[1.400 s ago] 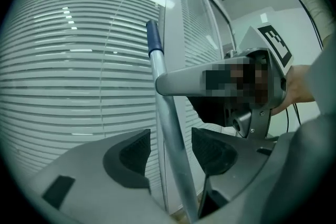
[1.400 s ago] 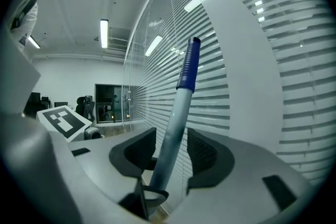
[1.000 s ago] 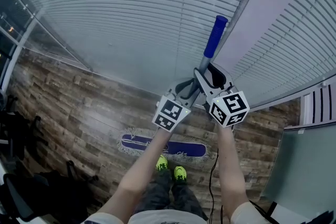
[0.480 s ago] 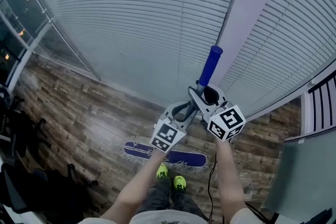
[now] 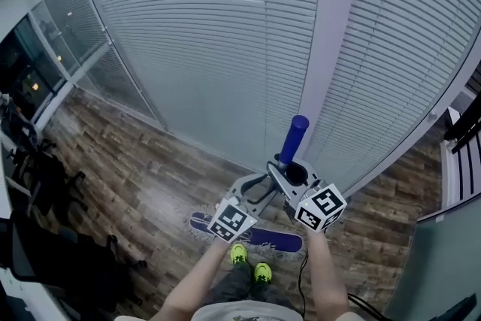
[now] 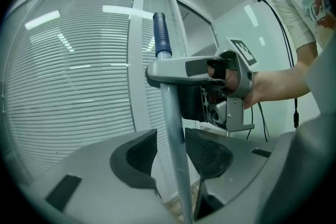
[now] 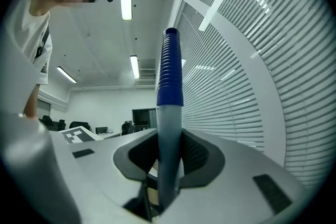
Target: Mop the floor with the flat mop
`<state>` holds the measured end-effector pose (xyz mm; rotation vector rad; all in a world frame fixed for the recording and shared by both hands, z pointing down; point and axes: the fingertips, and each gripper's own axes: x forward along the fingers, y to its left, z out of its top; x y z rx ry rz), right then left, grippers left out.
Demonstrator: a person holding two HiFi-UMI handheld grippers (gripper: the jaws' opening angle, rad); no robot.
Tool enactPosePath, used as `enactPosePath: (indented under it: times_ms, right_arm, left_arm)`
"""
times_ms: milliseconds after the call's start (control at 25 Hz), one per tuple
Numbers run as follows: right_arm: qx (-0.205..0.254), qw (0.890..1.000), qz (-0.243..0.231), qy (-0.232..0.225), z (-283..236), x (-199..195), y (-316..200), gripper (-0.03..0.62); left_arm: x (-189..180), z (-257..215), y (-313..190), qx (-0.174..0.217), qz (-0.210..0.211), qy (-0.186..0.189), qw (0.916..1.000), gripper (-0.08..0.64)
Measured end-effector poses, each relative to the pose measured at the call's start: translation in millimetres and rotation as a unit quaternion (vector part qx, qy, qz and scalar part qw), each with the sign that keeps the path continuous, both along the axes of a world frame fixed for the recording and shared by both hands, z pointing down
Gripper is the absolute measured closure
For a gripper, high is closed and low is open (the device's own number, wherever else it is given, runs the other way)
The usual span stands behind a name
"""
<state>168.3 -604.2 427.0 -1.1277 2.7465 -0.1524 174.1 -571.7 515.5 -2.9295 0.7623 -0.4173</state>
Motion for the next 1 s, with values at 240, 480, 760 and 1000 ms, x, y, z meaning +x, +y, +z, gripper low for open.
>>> enactPosePath:
  times_ms: [240,480,760,1000]
  right_arm:
    - [0.007,0.999,-0.038,0.015,-5,-24,69,0.488]
    - [0.015,0.998,-0.061,0.027,-8,-49,124,0.488]
    - [0.018,0.995,-0.074,0.056,-5,-92,212,0.486]
    - [0.018,0.991,-0.090,0.093,2,-156,299,0.486]
  left_arm:
    - [2,-20,60,0.009,0.033,-0.013,0.9993,0.391]
    - [-4,-20,106,-0.012,0.052,-0.009,0.9985,0.391]
    - [-58,-8,188,-0.017,0.040,-0.017,0.9989,0.393]
    - [-113,-2,266,-0.020,0.039,-0.020,0.9989,0.434]
